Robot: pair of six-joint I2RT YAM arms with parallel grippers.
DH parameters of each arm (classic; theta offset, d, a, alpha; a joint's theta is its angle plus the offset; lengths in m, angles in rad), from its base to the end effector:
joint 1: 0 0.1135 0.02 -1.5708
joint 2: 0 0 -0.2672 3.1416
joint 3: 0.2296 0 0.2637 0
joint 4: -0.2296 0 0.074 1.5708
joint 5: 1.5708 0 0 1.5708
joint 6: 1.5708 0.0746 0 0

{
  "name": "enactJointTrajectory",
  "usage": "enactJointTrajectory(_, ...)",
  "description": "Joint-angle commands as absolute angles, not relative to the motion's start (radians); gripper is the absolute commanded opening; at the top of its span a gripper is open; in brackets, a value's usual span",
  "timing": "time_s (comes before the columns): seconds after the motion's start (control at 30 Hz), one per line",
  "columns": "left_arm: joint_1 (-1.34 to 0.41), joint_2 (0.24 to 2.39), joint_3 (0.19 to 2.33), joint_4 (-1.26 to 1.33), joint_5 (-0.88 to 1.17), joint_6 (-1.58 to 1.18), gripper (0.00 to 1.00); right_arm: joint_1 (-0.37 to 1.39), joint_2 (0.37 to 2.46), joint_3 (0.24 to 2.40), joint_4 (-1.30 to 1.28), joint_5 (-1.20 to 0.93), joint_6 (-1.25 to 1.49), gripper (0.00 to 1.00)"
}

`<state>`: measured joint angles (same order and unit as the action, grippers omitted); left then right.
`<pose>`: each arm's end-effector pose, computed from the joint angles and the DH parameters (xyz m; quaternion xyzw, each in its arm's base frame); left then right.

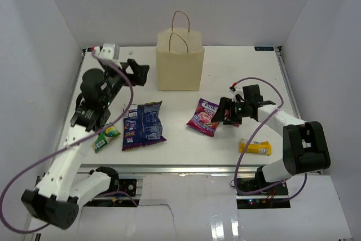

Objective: Place the snacks into the paper bag

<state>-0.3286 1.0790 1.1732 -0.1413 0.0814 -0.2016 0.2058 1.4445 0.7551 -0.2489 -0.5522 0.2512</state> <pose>0.2744 -0.1000 0.4260 0.0739 0.7197 -0.2091 0.6579 0.2895 0.1004 0.1506 -0.0640 0.9161 0.3201 0.2328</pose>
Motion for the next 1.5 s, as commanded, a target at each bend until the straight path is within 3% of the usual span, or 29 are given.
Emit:
enactJointTrajectory(0.0,-0.321,0.898,0.952,-0.163,-0.026,-0.374,0.98,0.215,1.492,0.744,-0.135,-0.577,0.380,0.86)
enactJointTrajectory(0.17,-0.319,0.630,0.692,-0.227,-0.038,-0.596,0.98,0.225,1.580,0.749,-0.060,-0.563,0.416,0.86)
enactJointTrajectory(0.5,-0.321,0.482,0.615,-0.350,-0.080,-0.738,0.98,0.256,1.641,0.764,-0.046,-0.394,0.465,0.82)
enactJointTrajectory(0.73,-0.319,0.509,0.618,-0.382,-0.071,-0.785,0.98,0.256,1.700,0.787,-0.049,-0.292,0.457,0.64)
enactJointTrajectory(0.9,-0.319,0.512,0.609,-0.391,-0.057,-0.801,0.98,0.256,1.733,0.799,-0.017,-0.301,0.436,0.38)
enactJointTrajectory(1.13,-0.319,0.514,0.594,-0.387,-0.040,-0.813,0.98,0.255,1.718,0.787,0.060,-0.353,0.384,0.13)
enactJointTrajectory(1.33,-0.319,0.548,0.569,-0.315,0.059,-0.810,0.98,0.227,1.654,0.793,0.100,-0.535,0.296,0.08)
enactJointTrajectory(1.47,-0.319,0.600,0.537,-0.201,0.191,-0.808,0.98,0.195,1.634,0.824,0.094,-0.823,0.174,0.08)
